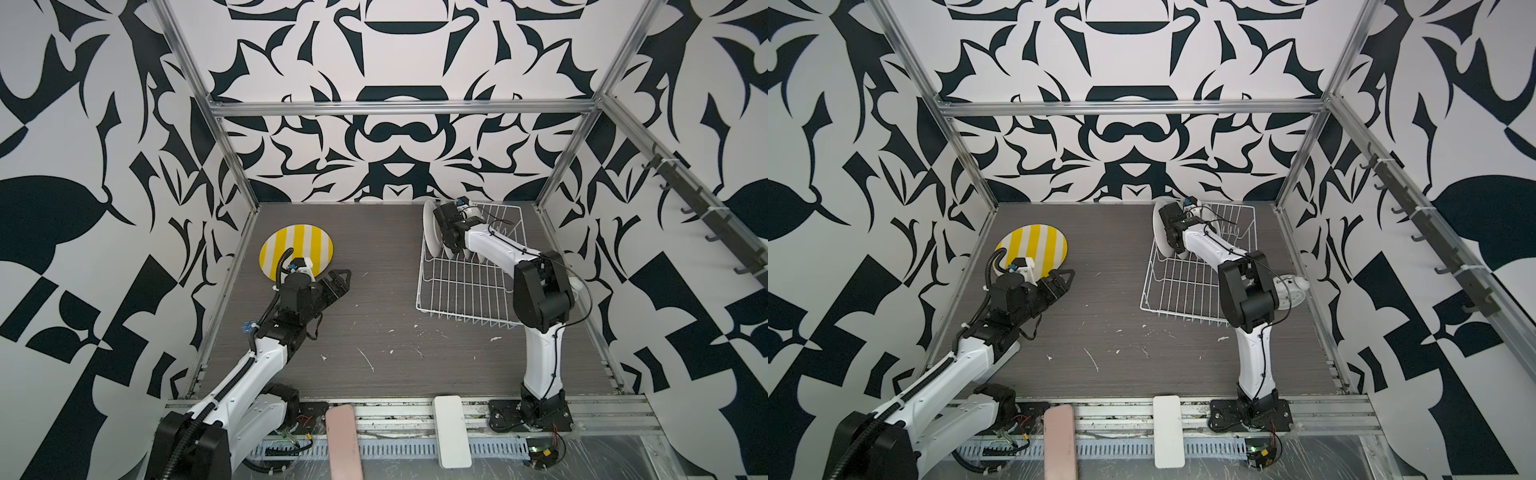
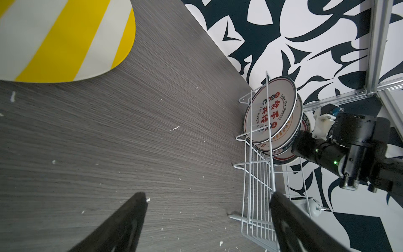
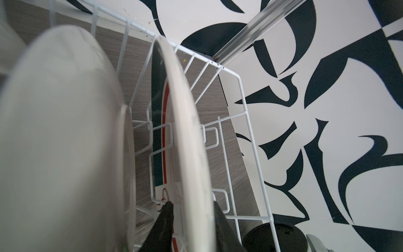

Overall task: Unload the plates from the dish rack
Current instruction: Pick up the plate from the dish rack.

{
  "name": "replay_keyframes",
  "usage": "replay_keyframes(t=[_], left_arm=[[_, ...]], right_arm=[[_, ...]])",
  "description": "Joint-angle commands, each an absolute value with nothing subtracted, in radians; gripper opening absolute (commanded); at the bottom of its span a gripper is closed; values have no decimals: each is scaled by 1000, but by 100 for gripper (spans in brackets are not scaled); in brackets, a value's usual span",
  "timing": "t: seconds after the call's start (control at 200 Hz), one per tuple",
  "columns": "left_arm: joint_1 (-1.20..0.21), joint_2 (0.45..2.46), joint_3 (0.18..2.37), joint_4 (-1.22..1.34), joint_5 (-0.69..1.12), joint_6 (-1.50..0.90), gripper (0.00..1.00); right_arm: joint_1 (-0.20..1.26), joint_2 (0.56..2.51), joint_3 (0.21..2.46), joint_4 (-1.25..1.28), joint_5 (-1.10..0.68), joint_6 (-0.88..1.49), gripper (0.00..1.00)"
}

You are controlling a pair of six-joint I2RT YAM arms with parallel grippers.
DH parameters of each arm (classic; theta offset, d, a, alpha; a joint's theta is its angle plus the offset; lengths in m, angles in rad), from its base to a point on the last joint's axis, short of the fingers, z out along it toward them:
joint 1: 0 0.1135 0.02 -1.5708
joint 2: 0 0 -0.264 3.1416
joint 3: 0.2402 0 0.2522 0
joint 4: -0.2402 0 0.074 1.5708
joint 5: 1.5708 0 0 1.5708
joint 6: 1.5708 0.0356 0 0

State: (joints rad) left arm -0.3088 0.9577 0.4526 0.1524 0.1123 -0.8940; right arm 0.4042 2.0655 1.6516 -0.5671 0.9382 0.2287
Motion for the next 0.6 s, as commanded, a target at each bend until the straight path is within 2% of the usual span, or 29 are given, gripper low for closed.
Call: replay_keyframes(t=[0.0,0.595], left_arm=[[-313,958,487,149,117,-898,93],[-314,950,483,146,114,-897,93]], right_arm=[[403,2048,1648,-547,937,231,31],[407,2025,1621,-538,953,216,13]])
